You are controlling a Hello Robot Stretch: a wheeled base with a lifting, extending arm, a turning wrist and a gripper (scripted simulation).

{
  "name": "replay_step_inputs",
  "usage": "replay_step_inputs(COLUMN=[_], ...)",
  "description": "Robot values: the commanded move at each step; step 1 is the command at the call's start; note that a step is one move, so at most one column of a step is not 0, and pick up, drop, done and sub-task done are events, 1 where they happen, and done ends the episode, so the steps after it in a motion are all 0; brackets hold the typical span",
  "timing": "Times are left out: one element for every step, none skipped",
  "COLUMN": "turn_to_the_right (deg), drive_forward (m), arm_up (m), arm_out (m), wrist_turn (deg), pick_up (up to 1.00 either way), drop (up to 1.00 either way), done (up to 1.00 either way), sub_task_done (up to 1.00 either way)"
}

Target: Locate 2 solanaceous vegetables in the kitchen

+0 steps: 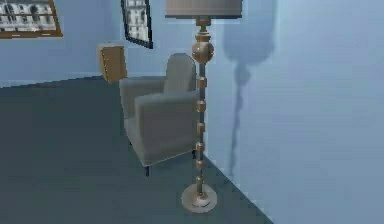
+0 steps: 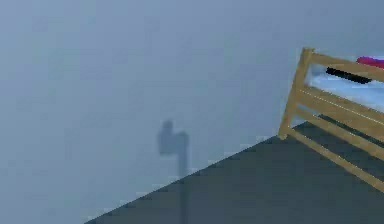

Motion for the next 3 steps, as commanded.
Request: replay_step_inputs(turn_to_the_right=[-45.0, -27.0, 0.0], drive_forward=[0.00, 0.00, 1.00], arm_up=[0.00, 0.00, 0.00], arm_out=[0.00, 0.00, 0.00], wrist_turn=[0.0, 0.0, 0.0], pick_up=[0.00, 0.00, 0.00], drop=[0.00, 0.00, 0.00], done=[0.00, 0.00, 0.00], sub_task_done=[0.00, 0.00, 0.00])
